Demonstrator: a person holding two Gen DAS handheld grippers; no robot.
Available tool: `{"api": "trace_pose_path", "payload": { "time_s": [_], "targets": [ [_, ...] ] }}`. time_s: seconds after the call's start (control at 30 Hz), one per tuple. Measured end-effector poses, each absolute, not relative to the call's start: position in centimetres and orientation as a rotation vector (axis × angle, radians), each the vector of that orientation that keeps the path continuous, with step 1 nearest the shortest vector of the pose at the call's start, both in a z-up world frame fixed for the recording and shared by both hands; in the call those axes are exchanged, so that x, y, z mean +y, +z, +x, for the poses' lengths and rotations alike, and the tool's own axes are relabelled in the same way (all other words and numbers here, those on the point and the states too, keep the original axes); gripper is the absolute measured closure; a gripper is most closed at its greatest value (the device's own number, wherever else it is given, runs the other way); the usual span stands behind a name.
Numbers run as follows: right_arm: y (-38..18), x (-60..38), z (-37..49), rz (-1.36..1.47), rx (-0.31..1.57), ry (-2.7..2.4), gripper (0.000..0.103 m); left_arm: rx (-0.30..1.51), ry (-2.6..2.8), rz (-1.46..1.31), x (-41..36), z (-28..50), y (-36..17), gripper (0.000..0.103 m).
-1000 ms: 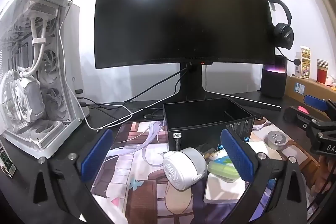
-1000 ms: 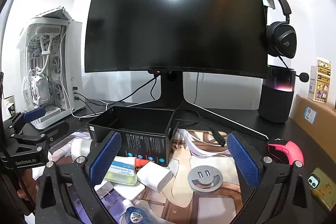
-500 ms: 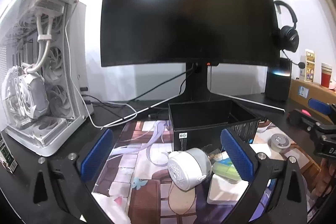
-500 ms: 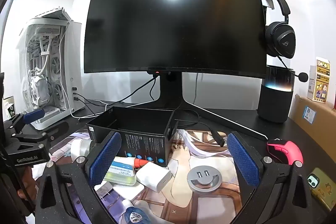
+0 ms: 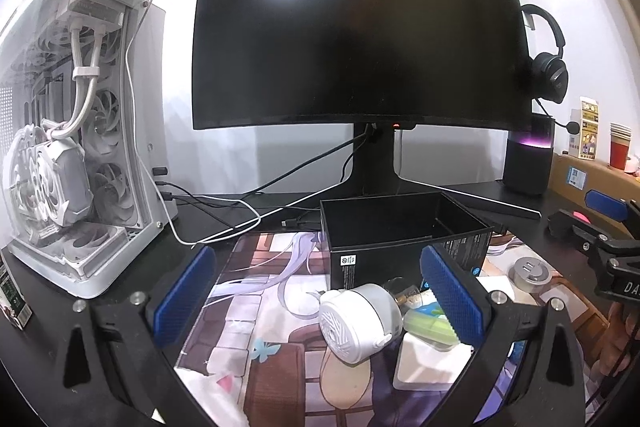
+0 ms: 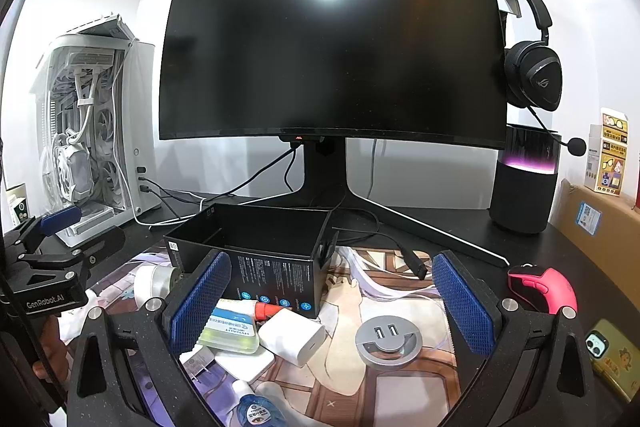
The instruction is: Organize rigid objects
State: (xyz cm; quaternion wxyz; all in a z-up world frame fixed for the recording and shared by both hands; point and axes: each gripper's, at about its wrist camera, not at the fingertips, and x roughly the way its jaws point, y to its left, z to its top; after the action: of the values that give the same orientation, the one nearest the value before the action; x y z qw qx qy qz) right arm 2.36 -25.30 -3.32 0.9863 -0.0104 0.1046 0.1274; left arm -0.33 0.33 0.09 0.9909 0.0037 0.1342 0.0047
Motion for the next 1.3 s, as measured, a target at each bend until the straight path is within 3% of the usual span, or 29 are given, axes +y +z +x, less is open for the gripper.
{"api": "trace_pose_path", "payload": {
  "time_s": [0.87,1.1,1.3],
  "targets": [
    [-3.4,-25.2,2.2,-0.017,0.204,0.253,0.001,0.297,-0.027,0.003,0.3,0.2,0.0,0.000],
    [-2.1,-27.3,3.1,0.062,0.272,0.321,0.001,0.356,-0.120,0.023,-0.1,0.8,0.5,0.000],
    [-0.4,-26.9,3.2,-0.030,0.355,0.399,0.001,0.479,-0.187,0.070,-1.2,0.8,1.9,0.000]
  ]
}}
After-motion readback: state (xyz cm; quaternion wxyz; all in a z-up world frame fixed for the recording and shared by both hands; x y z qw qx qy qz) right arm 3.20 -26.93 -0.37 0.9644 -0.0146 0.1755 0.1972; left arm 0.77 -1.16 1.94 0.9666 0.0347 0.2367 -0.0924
